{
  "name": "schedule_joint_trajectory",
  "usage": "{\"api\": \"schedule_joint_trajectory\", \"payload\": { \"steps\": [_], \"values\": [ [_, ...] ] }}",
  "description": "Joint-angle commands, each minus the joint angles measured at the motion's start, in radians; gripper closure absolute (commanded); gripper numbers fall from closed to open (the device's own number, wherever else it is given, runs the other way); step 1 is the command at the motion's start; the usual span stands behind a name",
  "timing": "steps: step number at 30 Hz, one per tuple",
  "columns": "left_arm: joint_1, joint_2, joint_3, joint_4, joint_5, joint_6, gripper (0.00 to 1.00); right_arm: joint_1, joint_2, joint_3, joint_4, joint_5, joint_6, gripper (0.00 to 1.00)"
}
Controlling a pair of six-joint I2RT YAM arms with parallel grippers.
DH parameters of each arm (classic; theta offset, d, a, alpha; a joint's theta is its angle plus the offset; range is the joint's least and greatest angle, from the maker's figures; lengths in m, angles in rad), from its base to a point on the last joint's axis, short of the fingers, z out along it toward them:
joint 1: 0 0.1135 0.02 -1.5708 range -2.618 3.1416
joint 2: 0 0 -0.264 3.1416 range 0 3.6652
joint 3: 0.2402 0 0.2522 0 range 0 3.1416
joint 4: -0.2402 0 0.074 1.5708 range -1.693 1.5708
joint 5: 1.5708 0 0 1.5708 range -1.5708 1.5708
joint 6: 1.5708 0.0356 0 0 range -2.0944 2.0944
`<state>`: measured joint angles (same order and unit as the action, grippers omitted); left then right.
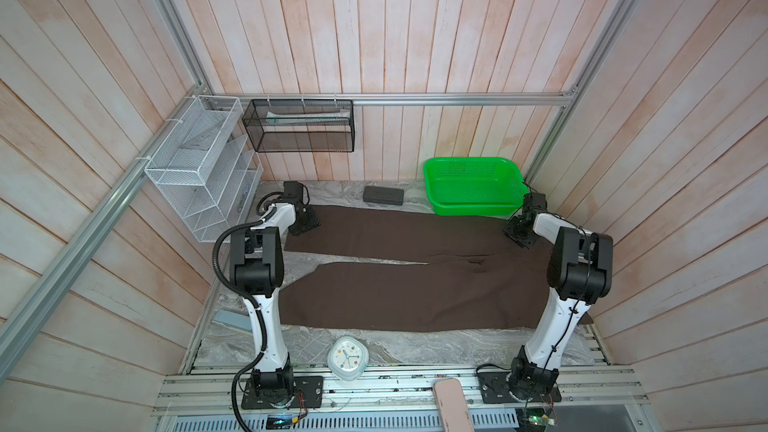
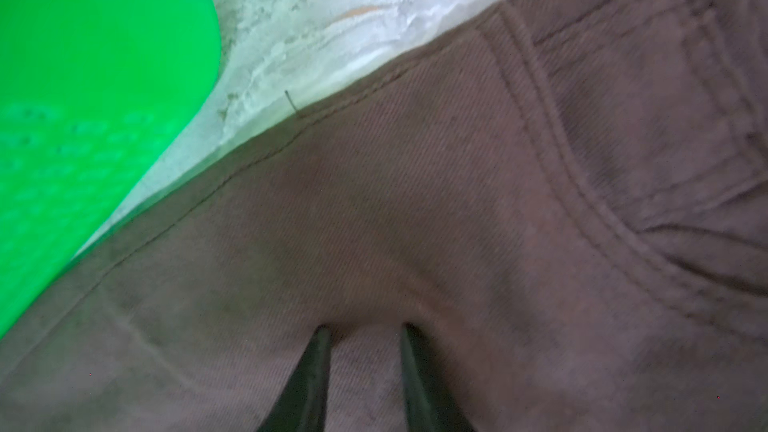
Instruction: Fold and stack the trousers
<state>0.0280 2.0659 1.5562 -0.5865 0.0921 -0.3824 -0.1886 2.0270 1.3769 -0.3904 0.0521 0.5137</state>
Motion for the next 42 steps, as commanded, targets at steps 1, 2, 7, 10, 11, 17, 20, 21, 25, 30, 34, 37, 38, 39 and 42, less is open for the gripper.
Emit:
{"api": "schedule_joint_trajectory", "payload": {
  "steps": [1, 2, 7, 10, 11, 17, 20, 21, 25, 30, 34, 37, 38, 39, 42],
  "values": [
    [0.01, -0.255, -0.088, -0.021, -0.055, 0.008, 0.36, 0.048, -0.105, -0.035, -0.096, 0.03, -0.007, 0.61],
    [0.013, -0.296, -0.124, -0.031, -0.065, 0.007, 0.32, 0.06, -0.13, -0.039, -0.107, 0.032, -0.004, 0.58],
    [0.03, -0.474, -0.354, -0.085, -0.042, 0.002, 0.27, 0.154, -0.265, -0.116, -0.124, 0.024, 0.018, 0.53],
    [0.042, -0.498, -0.479, -0.091, -0.009, -0.007, 0.25, 0.212, -0.324, -0.175, -0.122, 0.017, 0.027, 0.53],
    [0.042, -0.5, -0.507, -0.092, 0.004, -0.007, 0.25, 0.224, -0.34, -0.189, -0.122, 0.011, 0.029, 0.53],
    [0.038, -0.539, -0.652, -0.048, 0.042, -0.013, 0.23, 0.302, -0.461, -0.293, -0.119, 0.005, 0.036, 0.52],
    [0.034, -0.514, -0.689, -0.017, 0.053, -0.012, 0.22, 0.329, -0.506, -0.332, -0.124, 0.005, 0.034, 0.52],
    [0.027, -0.501, -0.694, -0.013, 0.054, -0.01, 0.23, 0.334, -0.52, -0.344, -0.123, 0.001, 0.034, 0.52],
    [-0.024, -0.485, -0.707, 0.005, 0.061, -0.025, 0.29, 0.35, -0.566, -0.378, -0.125, -0.003, 0.031, 0.52],
    [-0.082, -0.543, -0.72, -0.041, 0.032, -0.036, 0.74, 0.353, -0.6, -0.4, -0.122, -0.006, 0.02, 0.52],
    [-0.125, -0.677, -0.715, -0.132, -0.018, -0.06, 1.0, 0.353, -0.618, -0.406, -0.122, -0.01, 0.016, 0.52],
    [-0.224, -0.789, -0.675, -0.231, -0.059, -0.117, 1.0, 0.353, -0.629, -0.408, -0.122, -0.017, 0.013, 0.52],
    [-0.267, -0.815, -0.661, -0.26, -0.077, -0.144, 1.0, 0.352, -0.632, -0.409, -0.122, -0.02, 0.013, 0.52],
    [-0.321, -0.836, -0.65, -0.287, -0.092, -0.177, 1.0, 0.353, -0.636, -0.411, -0.12, -0.023, 0.014, 0.52],
    [-0.469, -0.866, -0.658, -0.313, -0.097, -0.291, 1.0, 0.354, -0.651, -0.42, -0.113, -0.03, 0.017, 0.52]
  ]
}}
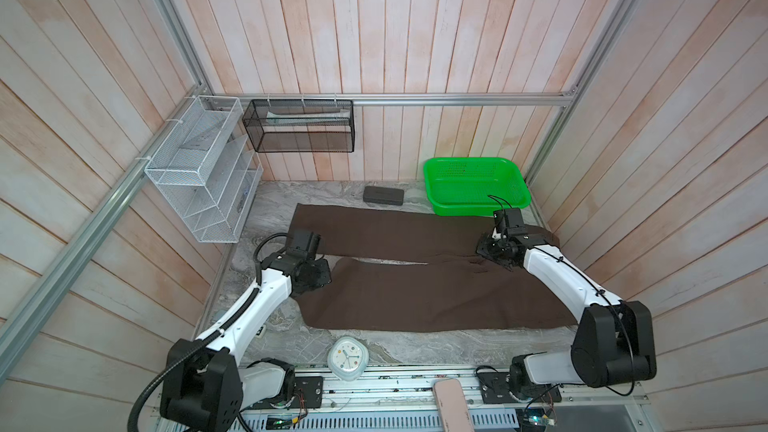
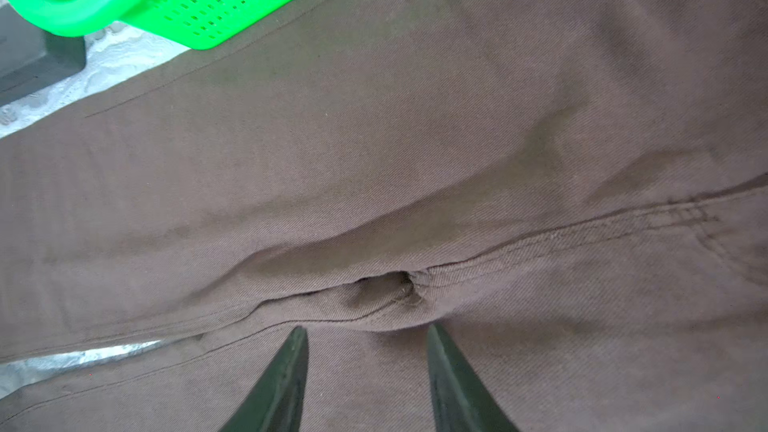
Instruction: Fold and stack the trousers
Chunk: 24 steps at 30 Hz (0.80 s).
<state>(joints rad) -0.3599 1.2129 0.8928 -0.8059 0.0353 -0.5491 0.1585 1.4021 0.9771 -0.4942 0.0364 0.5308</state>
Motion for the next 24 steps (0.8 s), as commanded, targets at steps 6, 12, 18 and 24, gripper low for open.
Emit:
{"api": "schedule_joint_trajectory", "payload": {
  "steps": [6, 12, 18, 24],
  "values": [
    [-0.289, -0.003, -0.009, -0.073, -0.06, -0.302, 1.0, 0.01, -0.047, -0.033, -0.007, -0.028, 0.0, 0.52],
    [-0.585, 0.24, 0.127, 0.063, -0.028, -0.444, 0.94, 0.011, -0.067, -0.057, -0.006, -0.03, 0.001, 0.51],
    [-0.696, 0.295, 0.281, -0.004, -0.108, -0.435, 0.46, 0.011, -0.096, -0.065, -0.024, -0.024, -0.002, 0.51],
    [-0.599, 0.258, 0.301, -0.084, -0.159, -0.296, 0.39, 0.013, -0.103, -0.062, -0.027, -0.019, -0.002, 0.51]
  ]
}}
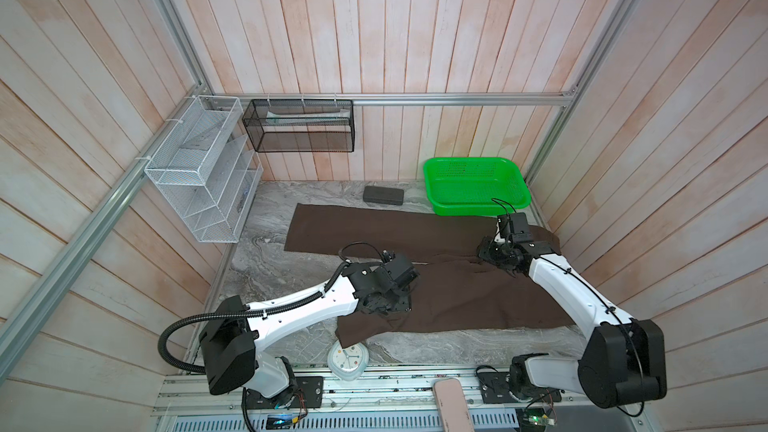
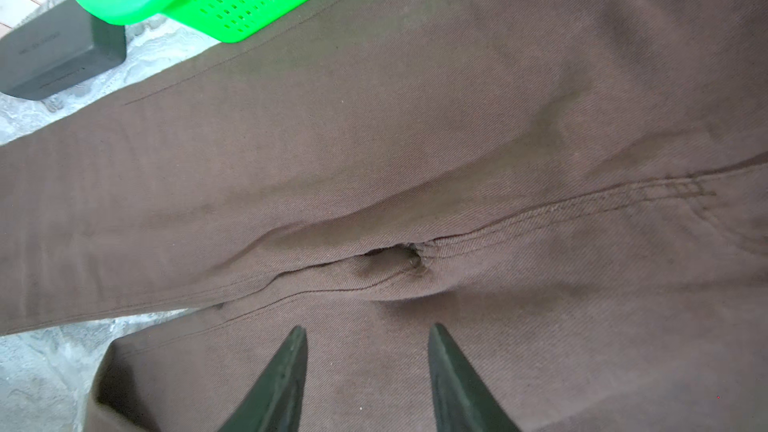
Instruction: Fold and stack the trousers
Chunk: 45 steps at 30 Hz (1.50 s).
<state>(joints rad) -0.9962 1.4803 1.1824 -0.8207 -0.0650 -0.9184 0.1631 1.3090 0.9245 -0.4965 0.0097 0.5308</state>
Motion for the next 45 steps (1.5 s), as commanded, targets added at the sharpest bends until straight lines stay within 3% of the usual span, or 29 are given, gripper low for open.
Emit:
{"api": "schedule_joint_trajectory", "payload": {
  "steps": [1, 9, 14, 27, 35, 40, 45],
  "values": [
    [0.091, -0.002, 0.004, -0.066, -0.048, 0.114, 0.38, 0.007, -0.008, -0.012, -0.022, 0.005, 0.002, 0.51],
    [0.268, 0.077, -0.06, 0.0, 0.09, 0.349, 0.38, 0.007, -0.001, -0.021, -0.014, -0.001, 0.006, 0.51],
    [0.275, 0.132, -0.088, -0.017, 0.173, 0.414, 0.38, 0.01, 0.003, -0.025, -0.014, -0.004, 0.009, 0.51],
    [0.278, 0.11, -0.217, -0.03, 0.309, 0.457, 0.33, 0.018, 0.004, -0.024, -0.017, 0.0, 0.009, 0.51],
    [0.257, 0.063, -0.23, -0.062, 0.285, 0.451, 0.3, 0.02, 0.004, -0.027, -0.014, 0.004, 0.009, 0.51],
    [0.246, 0.076, -0.095, -0.07, 0.195, 0.461, 0.3, 0.022, 0.0, -0.026, -0.019, 0.007, 0.008, 0.51],
    [0.228, 0.153, 0.032, -0.073, 0.213, 0.535, 0.31, 0.021, 0.0, -0.023, -0.022, 0.016, 0.003, 0.51]
  ]
}}
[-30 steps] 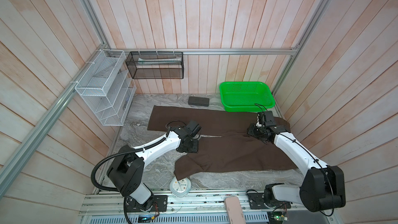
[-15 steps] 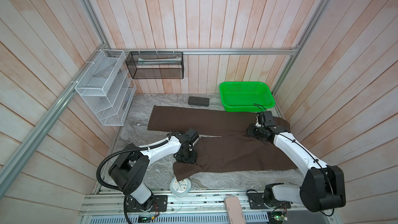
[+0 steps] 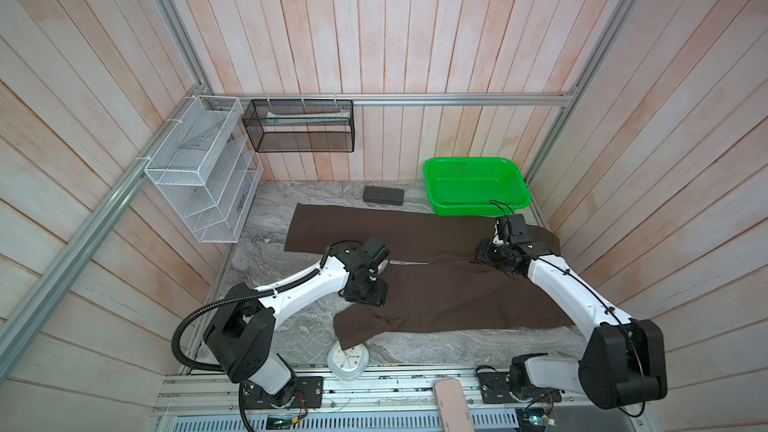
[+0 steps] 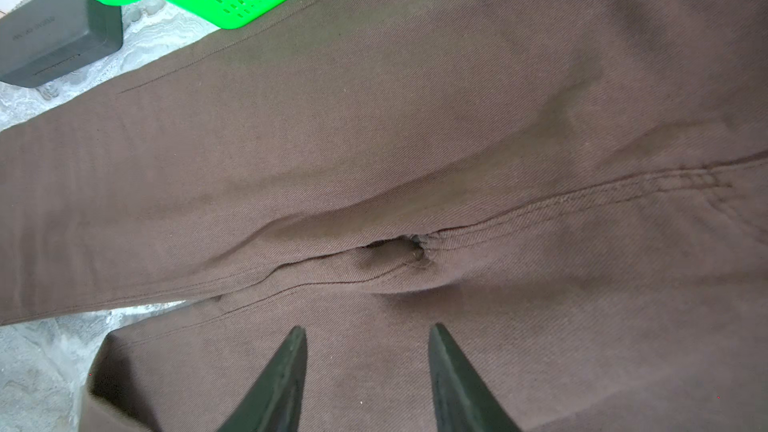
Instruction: Fold and stack the trousers
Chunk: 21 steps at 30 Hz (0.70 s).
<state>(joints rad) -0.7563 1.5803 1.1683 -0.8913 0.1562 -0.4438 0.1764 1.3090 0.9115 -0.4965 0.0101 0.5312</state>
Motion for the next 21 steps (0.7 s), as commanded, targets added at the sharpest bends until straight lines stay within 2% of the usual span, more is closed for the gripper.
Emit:
{"api": "schedule_joint_trajectory", "payload": {
  "steps": [1, 7, 15, 17, 21],
  "values": [
    [-0.02, 0.085, 0.063, -0.003, 0.014, 0.083, 0.31, 0.008, 0.001, -0.01, -0.022, 0.016, 0.004, 0.51],
    [-0.035, 0.238, 0.107, 0.03, 0.072, 0.178, 0.32, 0.009, -0.001, -0.008, -0.023, 0.011, 0.007, 0.51],
    [-0.028, 0.319, 0.121, 0.067, 0.12, 0.241, 0.34, 0.009, -0.002, -0.003, -0.03, 0.02, 0.003, 0.51],
    [-0.028, 0.316, 0.102, 0.069, 0.145, 0.245, 0.4, 0.009, -0.001, -0.006, -0.031, 0.019, 0.004, 0.51],
    [-0.029, 0.277, 0.054, 0.059, 0.168, 0.249, 0.61, 0.009, 0.0, -0.008, -0.028, 0.018, 0.007, 0.51]
  ]
}}
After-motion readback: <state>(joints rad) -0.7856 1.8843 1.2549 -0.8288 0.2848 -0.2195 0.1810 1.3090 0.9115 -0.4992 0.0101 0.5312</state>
